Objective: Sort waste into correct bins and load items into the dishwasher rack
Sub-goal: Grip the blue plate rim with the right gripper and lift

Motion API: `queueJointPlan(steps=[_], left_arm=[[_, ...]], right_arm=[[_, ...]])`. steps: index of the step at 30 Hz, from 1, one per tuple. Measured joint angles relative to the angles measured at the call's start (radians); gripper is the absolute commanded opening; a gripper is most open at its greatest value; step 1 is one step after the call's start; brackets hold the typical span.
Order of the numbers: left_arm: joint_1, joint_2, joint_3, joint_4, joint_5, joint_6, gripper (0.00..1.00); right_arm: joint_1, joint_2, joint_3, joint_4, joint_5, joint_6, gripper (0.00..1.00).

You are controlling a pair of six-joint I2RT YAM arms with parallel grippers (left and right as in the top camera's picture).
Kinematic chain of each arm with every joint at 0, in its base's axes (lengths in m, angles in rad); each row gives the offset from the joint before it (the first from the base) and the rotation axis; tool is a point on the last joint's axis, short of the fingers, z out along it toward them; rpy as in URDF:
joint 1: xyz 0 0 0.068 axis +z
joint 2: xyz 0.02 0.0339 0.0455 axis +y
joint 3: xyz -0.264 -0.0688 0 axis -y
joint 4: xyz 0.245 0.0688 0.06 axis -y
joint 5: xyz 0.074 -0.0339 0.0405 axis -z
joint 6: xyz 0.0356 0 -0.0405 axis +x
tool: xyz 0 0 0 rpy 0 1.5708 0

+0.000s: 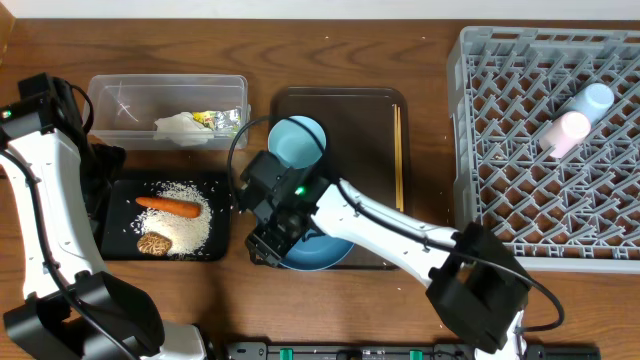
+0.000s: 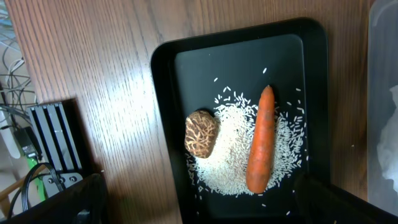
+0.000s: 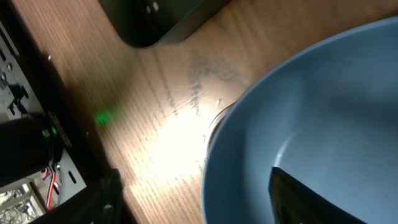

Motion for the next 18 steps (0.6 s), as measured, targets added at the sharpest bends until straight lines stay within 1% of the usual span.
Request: queueJointPlan(steps=[1, 4, 6, 14, 18], left_arm=[[0.000, 0.000, 0.000, 0.000, 0.000, 0.000, 0.98], [0.000, 0.000, 0.000, 0.000, 0.000, 0.000, 0.98], [0.000, 0.000, 0.000, 0.000, 0.000, 0.000, 0.98], [0.000, 0.000, 0.000, 0.000, 0.000, 0.000, 0.98], [0.000, 0.000, 0.000, 0.000, 0.000, 0.000, 0.98]], right_arm=[[0.010, 0.000, 0.000, -0.003, 0.007, 0.002, 0.60], [0.026, 0.000, 0.000, -0.021, 0.044, 0.003, 0.59], [0.039, 0.000, 0.000, -0.031, 0.088, 0.005, 0.56], [0.050, 0.052, 0.000, -0.037, 0.158, 0.011, 0.52], [0.052, 0.085, 0.000, -0.035, 0.169, 0.013, 0.42]])
